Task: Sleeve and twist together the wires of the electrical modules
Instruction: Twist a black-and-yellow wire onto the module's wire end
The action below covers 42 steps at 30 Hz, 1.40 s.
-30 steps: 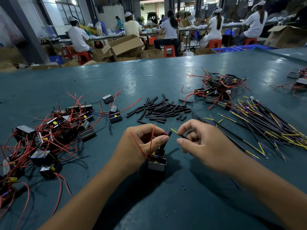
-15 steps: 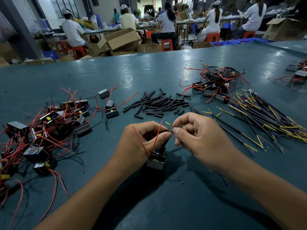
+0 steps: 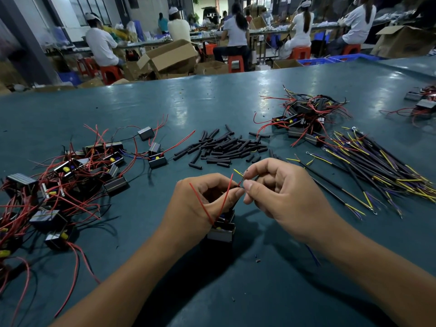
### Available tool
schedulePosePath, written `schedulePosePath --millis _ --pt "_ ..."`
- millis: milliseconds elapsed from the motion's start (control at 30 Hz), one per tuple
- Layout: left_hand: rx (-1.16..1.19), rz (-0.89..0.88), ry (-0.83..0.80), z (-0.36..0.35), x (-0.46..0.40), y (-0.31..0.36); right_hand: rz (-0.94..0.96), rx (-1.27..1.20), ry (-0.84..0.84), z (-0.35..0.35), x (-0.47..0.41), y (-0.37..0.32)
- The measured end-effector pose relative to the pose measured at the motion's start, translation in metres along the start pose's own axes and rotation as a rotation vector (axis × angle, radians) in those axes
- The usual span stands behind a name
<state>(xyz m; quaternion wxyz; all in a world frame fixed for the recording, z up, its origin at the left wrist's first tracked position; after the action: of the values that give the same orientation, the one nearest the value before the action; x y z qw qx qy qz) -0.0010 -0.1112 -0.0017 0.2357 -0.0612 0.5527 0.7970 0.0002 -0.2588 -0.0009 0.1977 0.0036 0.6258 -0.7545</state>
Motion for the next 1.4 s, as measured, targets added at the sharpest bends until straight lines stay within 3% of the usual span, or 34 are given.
schedulePosePath --millis 467,800,1400 --pt "-0.079 -0.033 0.027 0.000 0.001 0.006 0.007 -0.054 0.015 0.000 -0.001 0.001" --pt "-0.104 -0.106 0.040 0.005 0.002 0.014 0.050 0.174 0.030 0.000 0.002 -0.008" --pt "-0.024 -0.057 0.049 0.007 0.002 0.004 0.008 0.023 -0.006 -0.005 0.002 0.001"
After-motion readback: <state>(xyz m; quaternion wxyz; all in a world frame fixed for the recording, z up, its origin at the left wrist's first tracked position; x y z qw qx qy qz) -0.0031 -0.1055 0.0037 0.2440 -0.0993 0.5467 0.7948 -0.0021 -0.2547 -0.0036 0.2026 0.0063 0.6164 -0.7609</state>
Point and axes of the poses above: each hand's wrist, its own x-axis away from the middle knuckle, its own z-axis out of the back of the hand, y = z × x, the point moved 8 cm from there along -x, towards the middle knuckle, and after that the axes turned 5 degrees about -y, right-handed, at the moved point
